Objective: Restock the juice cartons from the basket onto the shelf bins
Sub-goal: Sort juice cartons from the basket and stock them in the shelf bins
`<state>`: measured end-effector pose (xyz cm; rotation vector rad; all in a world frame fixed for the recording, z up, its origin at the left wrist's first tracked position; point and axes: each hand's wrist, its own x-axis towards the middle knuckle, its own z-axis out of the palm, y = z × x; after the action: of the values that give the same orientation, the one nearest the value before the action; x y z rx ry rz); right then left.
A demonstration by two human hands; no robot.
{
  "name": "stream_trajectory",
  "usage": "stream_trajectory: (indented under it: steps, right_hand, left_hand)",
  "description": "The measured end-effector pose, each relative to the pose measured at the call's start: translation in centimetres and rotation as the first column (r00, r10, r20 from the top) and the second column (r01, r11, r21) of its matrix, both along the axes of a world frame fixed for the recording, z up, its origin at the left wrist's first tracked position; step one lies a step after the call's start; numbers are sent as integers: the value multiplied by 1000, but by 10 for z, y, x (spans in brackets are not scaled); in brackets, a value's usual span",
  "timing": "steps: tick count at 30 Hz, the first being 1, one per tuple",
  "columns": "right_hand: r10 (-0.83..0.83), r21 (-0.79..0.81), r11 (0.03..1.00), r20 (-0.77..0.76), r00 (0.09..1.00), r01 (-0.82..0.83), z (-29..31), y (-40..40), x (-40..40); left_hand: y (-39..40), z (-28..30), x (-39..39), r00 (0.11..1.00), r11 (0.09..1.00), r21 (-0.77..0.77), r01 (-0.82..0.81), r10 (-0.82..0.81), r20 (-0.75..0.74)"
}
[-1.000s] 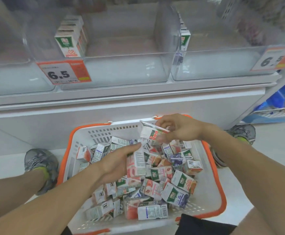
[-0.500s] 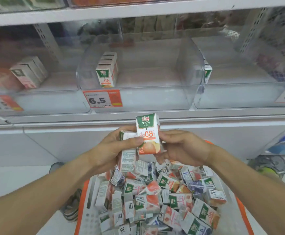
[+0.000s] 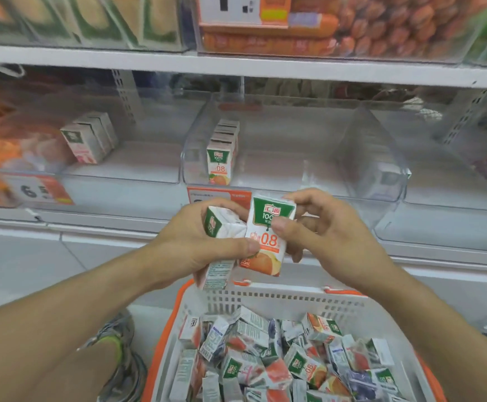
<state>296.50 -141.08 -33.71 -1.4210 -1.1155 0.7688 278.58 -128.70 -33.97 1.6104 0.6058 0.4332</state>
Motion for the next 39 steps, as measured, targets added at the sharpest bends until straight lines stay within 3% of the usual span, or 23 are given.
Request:
stream_trajectory:
  steps: [4,8,11,15,20,29,31,33,36,39]
  right_hand:
    - [-89,142,986,32,996,84,25,27,6]
    - [-209,222,961,188,960,166,47,66,14]
    - [-206,138,976,375,904,165,49,108,20]
    - [-52,-139,975,613,788,172,44,158,15]
    - [2,-296,929,608,794,224,27,191,2]
    - [-79,-267,893,699,711,362,26,192,0]
    - [-116,-159,922,756,644,354,36,177,-5]
    - [-107,-71,966,764,636,248,52,156,-19]
    - [173,-186,979,577,798,-78,74,128,-51]
    - [315,-249,942,413,855,-227,79,127,-78]
  left_hand:
    - [14,14,-5,984,986,5,-169,169,-60]
    - [31,24,-28,982,981,-74,-181,176,-66]
    - [44,28,-44,990,966,-220,-139,130,-53]
    - [63,21,-52,925,866,-345,-363,378,-25]
    - [72,17,-60,885,848,-291,-443,466,9]
    - [77,19,-70,873,844,-273,-462,487,26]
    - [77,22,-77,905,889,-195,-415,426,12]
    - [77,25,-87,938,935,-76,-347,348,-1]
    - [79,30,-97,959,952,118,-282,285,-5]
    - [84,31,-105,973,927,323,-192,222,-60]
